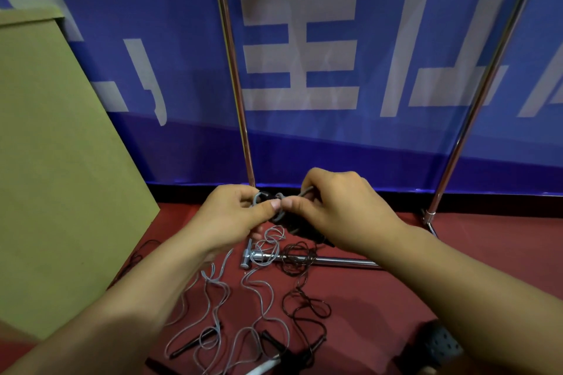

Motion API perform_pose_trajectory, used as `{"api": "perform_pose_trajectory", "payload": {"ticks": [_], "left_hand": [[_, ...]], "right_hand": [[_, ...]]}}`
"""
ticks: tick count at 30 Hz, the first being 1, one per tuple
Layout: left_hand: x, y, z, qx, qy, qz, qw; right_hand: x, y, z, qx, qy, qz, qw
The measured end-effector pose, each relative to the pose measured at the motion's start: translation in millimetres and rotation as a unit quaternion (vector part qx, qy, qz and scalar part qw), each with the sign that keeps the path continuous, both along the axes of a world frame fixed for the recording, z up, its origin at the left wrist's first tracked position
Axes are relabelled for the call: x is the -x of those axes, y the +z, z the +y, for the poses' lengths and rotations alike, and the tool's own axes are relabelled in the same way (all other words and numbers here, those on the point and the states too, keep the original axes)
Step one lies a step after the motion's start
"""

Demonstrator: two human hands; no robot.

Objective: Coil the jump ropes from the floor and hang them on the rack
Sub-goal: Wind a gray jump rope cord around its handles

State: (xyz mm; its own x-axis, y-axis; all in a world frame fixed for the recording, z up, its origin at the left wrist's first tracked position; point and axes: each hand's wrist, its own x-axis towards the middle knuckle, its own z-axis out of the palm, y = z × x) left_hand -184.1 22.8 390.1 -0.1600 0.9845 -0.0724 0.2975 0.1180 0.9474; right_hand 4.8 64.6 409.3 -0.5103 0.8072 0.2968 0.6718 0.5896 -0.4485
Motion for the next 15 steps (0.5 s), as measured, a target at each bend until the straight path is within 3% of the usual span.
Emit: {"api": "perform_pose_trajectory", "payload": {"ticks": [7, 15], "left_hand": [[-2, 8, -5, -0.015, -0.082, -0.038, 0.996], [-21, 13, -11, 0.016, -0.039, -0.230, 0.972]], "right_hand": [[4, -5, 3, 0.003, 0.012, 0.045, 0.999], [17, -7, 5, 0.025, -0.033, 0.144, 0.989]]}}
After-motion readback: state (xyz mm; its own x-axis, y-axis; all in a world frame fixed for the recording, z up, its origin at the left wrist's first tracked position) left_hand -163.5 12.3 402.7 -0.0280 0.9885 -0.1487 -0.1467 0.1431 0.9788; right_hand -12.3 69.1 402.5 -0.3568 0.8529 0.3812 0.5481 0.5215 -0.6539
